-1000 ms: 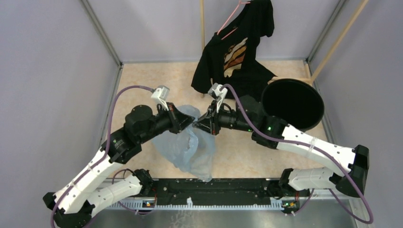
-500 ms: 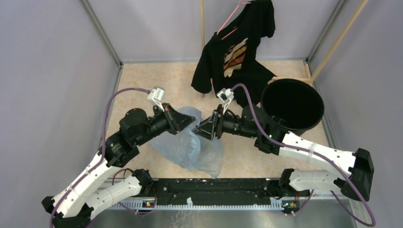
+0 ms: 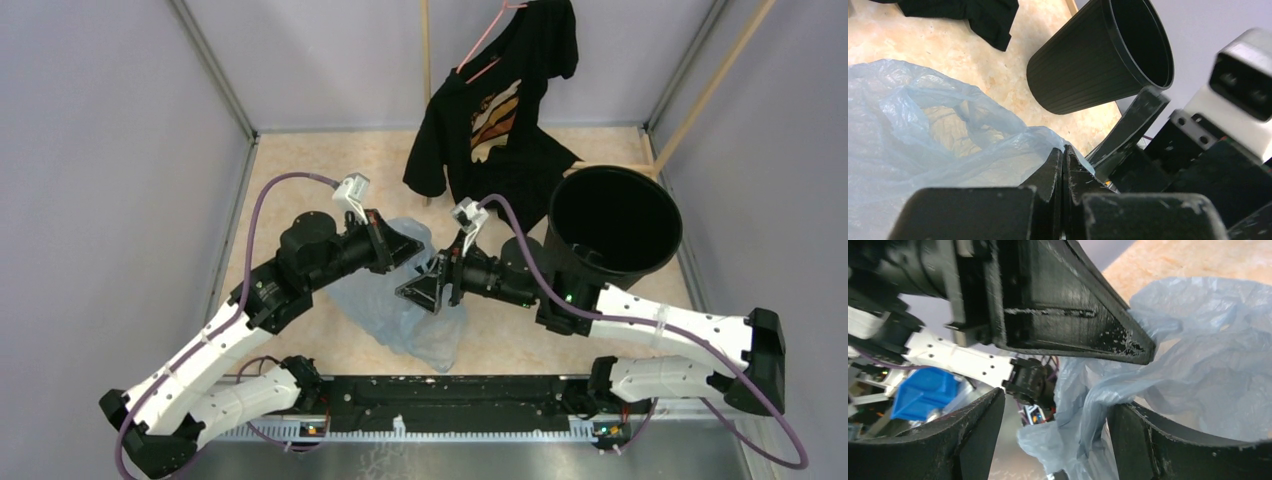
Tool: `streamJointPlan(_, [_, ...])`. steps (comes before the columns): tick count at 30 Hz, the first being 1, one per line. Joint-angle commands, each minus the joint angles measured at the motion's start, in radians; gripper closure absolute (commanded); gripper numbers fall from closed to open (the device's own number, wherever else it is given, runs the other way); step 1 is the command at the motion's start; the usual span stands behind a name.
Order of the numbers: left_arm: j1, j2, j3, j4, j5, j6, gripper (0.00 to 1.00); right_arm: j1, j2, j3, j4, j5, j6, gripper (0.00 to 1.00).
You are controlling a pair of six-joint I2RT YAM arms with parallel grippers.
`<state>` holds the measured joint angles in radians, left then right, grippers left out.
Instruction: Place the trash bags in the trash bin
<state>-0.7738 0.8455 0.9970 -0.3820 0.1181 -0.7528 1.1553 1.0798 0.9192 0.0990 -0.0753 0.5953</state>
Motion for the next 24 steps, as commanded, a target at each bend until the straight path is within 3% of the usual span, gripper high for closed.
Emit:
streamJointPlan(1, [-0.002, 0.009, 0.066, 0.037, 0.019, 0.011, 1.0, 0.061, 0.047, 0.081, -0.076, 0.186, -0.089, 0.34])
streamJointPlan(3, [-0.002, 0.008, 0.068, 0.036, 0.013, 0.013, 1.0, 0.064, 0.048, 0.067, -0.04, 0.199, -0.091, 0.49])
streamJointPlan(4, [-0.002, 0.01, 0.076, 0.029, 0.012, 0.026, 0.95, 0.064, 0.041, 0.05, -0.002, 0.216, -0.089, 0.7])
streamJointPlan(5, [-0.002, 0.016, 0.095, 0.004, 0.01, 0.048, 0.84, 0.064, 0.023, 0.032, 0.036, 0.258, -0.065, 0.92])
streamJointPlan(6, [-0.002, 0.022, 0.124, -0.038, -0.009, 0.071, 0.69, 0.063, 0.005, 0.013, 0.05, 0.318, -0.012, 1.0])
streamJointPlan(9, [-0.002, 0.012, 0.195, -0.16, -0.087, 0.12, 0.26, 0.058, -0.037, -0.044, 0.133, 0.444, 0.127, 1.0])
streamJointPlan(11, [-0.002, -0.03, 0.189, -0.18, -0.108, 0.145, 0.04, 0.055, -0.037, -0.039, 0.146, 0.489, 0.196, 1.0])
streamJointPlan(16, [-0.002, -0.126, 0.095, -0.126, -0.016, 0.163, 0.01, 0.05, 0.041, 0.099, -0.039, 0.627, 0.408, 1.0])
streamJointPlan(24, [-0.01, 0.021, 0.076, -0.144, 0.07, 0.221, 0.01, 0.051, 0.109, 0.162, -0.001, 0.619, 0.5, 1.0])
